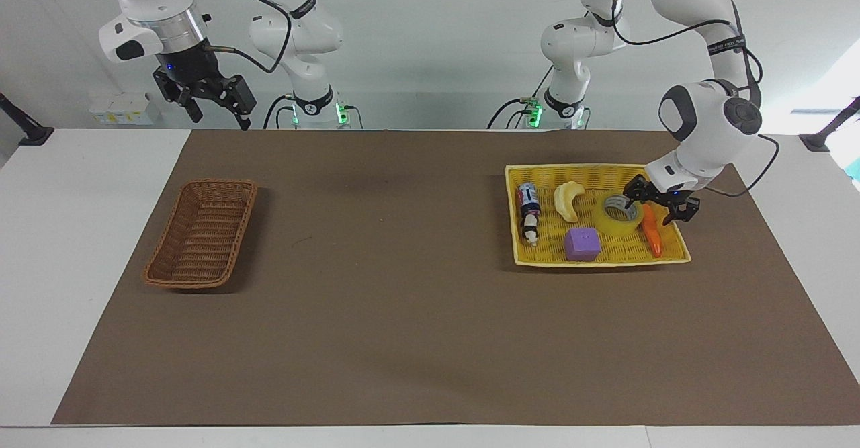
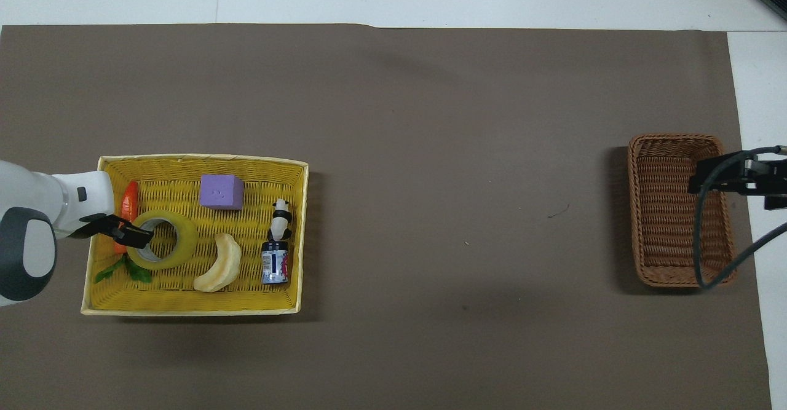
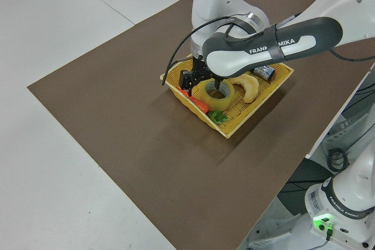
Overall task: Move tape to another basket
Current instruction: 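Reach the left gripper down into the yellow basket onto the tape roll, then grasp the tape roll with the left gripper and lift it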
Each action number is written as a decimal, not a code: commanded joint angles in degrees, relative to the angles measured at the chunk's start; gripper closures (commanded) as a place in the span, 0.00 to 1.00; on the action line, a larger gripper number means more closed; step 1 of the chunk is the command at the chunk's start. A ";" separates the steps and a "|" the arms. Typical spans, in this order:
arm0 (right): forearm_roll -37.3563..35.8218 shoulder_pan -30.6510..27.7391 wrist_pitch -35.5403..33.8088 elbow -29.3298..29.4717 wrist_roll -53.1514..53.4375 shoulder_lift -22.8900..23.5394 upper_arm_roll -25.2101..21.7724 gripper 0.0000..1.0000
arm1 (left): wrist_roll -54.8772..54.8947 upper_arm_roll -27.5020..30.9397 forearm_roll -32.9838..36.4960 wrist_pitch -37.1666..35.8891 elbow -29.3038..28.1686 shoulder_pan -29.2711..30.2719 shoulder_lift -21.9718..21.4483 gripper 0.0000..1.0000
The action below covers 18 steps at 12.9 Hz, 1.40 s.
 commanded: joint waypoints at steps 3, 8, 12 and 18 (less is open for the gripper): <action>1.20 -0.09 0.36 -0.39 -0.97 -0.21 -0.21 0.00 | 1.09 -0.19 -2.05 5.77 -5.78 0.33 -0.95 0.86; 1.20 -0.09 0.36 -0.39 -0.97 -0.21 -0.21 0.00 | -0.32 -0.19 -3.80 2.54 -3.24 0.51 -0.34 1.00; 1.11 -0.09 0.36 -0.39 -0.97 -0.21 -0.21 0.00 | -0.49 -0.19 -4.07 -6.68 5.19 0.60 0.28 1.00; 1.20 -0.09 0.36 -0.31 -0.97 -0.21 -0.21 0.00 | -4.34 -0.27 -5.21 -14.26 13.03 -0.45 -0.25 1.00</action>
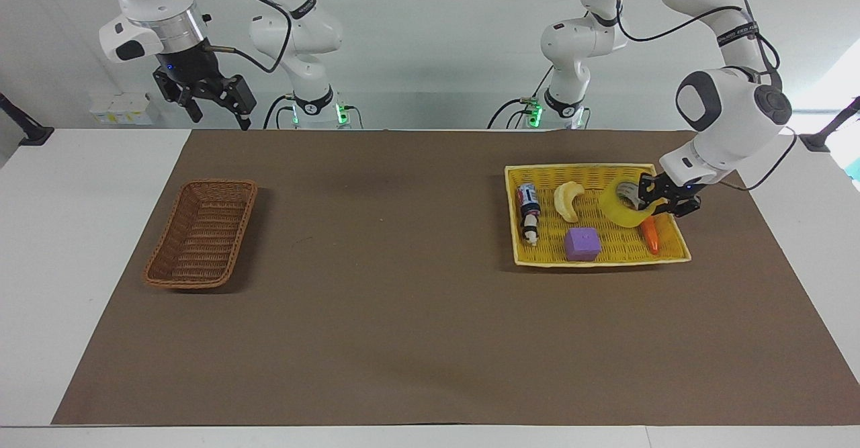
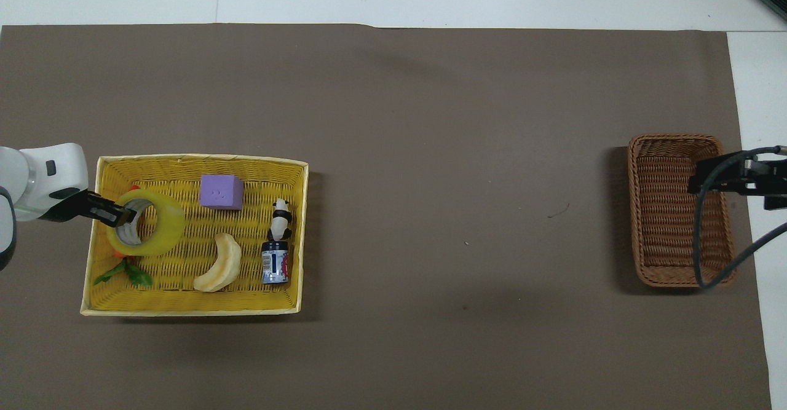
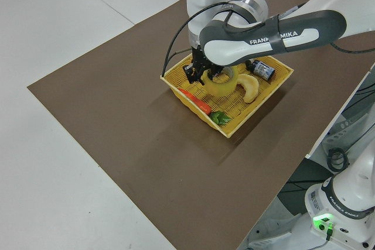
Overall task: Move tape to another basket
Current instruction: 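Grasp the tape roll with the left gripper and lift it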
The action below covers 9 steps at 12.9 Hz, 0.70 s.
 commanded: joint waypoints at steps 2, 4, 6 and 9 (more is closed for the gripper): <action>1.20 -0.09 0.36 -0.39 -0.97 -0.21 -0.21 0.00 | -8.75 -0.94 -1.26 -1.20 1.83 -3.91 0.11 1.00; 1.20 -0.09 0.36 -0.39 -0.97 -0.21 -0.21 0.00 | -17.36 -0.94 -1.26 0.29 1.83 -9.36 0.19 1.00; 1.20 -0.09 0.36 -0.39 -0.97 -0.21 -0.21 0.00 | -26.67 -0.86 -4.31 1.53 2.01 -15.69 0.19 1.00; 1.20 -0.09 0.36 -0.39 -0.97 -0.21 -0.21 0.00 | -38.19 -0.94 -8.88 1.44 5.43 -22.46 1.07 1.00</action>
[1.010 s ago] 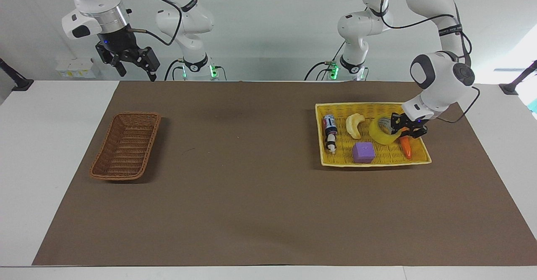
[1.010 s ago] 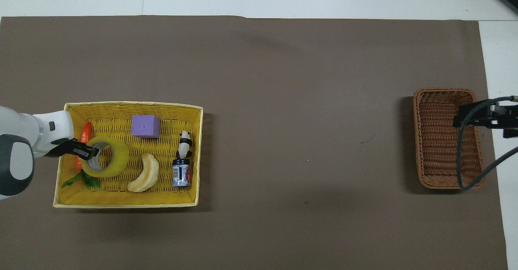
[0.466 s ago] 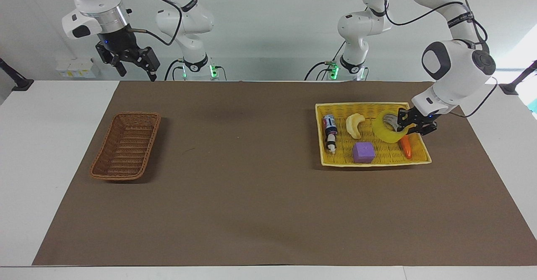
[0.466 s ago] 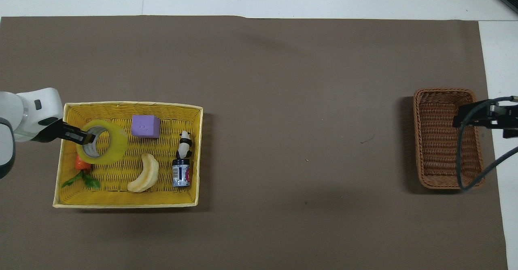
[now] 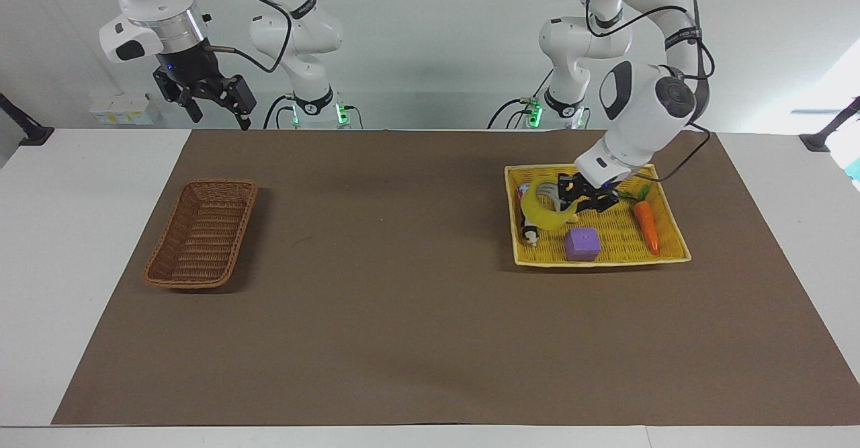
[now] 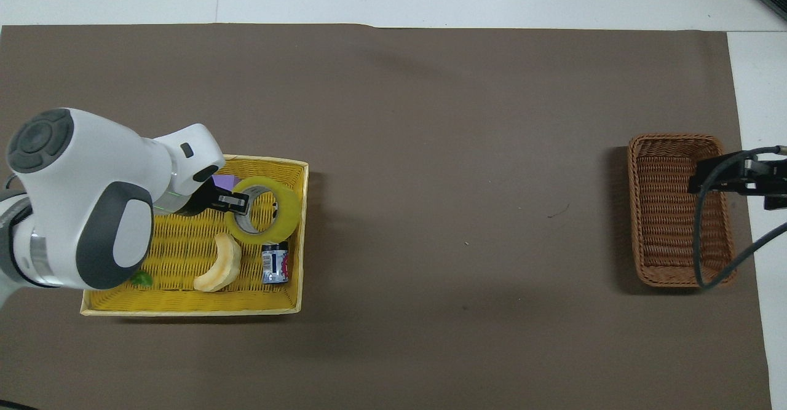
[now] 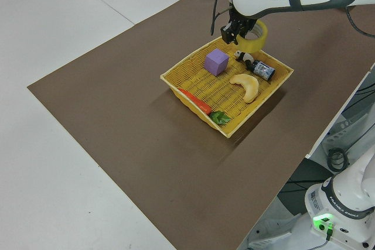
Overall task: Move tape to another basket
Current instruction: 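Carry the tape toward the right gripper while the right gripper reaches out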
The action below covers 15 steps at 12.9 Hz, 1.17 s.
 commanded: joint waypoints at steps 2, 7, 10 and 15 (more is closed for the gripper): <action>1.20 -0.09 0.36 -0.39 -0.97 -0.21 -0.21 0.00 | -13.79 1.12 -6.80 0.02 4.32 -7.18 0.95 1.00; 1.20 -0.09 0.36 -0.39 -0.97 -0.21 -0.21 0.00 | -30.07 1.12 -8.06 3.54 8.97 -18.69 1.91 1.00; 1.20 -0.09 0.18 -0.39 -1.06 -0.21 -0.12 0.00 | -40.60 1.04 1.22 2.31 15.72 -25.55 4.71 1.00; 8.46 1.75 3.59 -2.67 -2.37 -0.48 0.67 0.00 | -51.88 1.12 5.91 -6.91 30.58 -30.67 11.31 1.00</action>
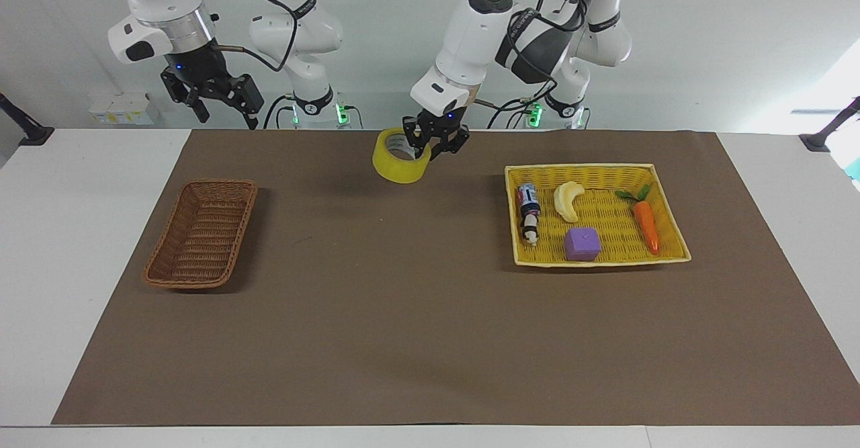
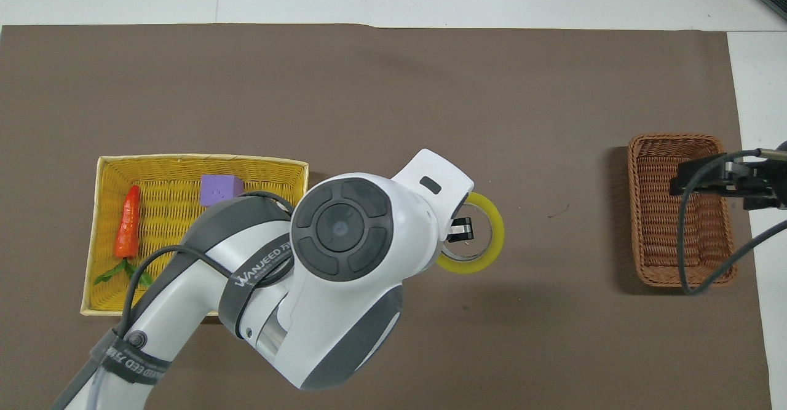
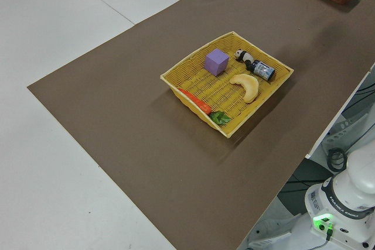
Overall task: Move tape to another basket
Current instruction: 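Carry the tape toward the right gripper while the right gripper reaches out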
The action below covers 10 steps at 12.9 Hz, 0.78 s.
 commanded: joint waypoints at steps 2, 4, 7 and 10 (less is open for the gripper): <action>9.21 2.02 4.12 -4.10 -8.21 -0.92 0.21 0.00 | -2.86 1.15 1.91 -4.50 7.91 -1.51 3.53 1.00; 16.75 1.68 3.77 -5.94 -18.22 -0.84 0.12 0.00 | -3.91 1.06 1.39 -3.89 7.91 -1.51 3.44 1.00; 25.64 2.29 4.12 -8.49 -25.02 0.03 0.12 0.00 | -2.78 0.97 1.21 -1.43 6.86 -1.51 3.44 1.00; 29.62 2.64 8.24 -12.88 -36.79 0.84 0.21 0.00 | -1.64 0.80 0.95 1.82 5.71 -1.60 3.09 1.00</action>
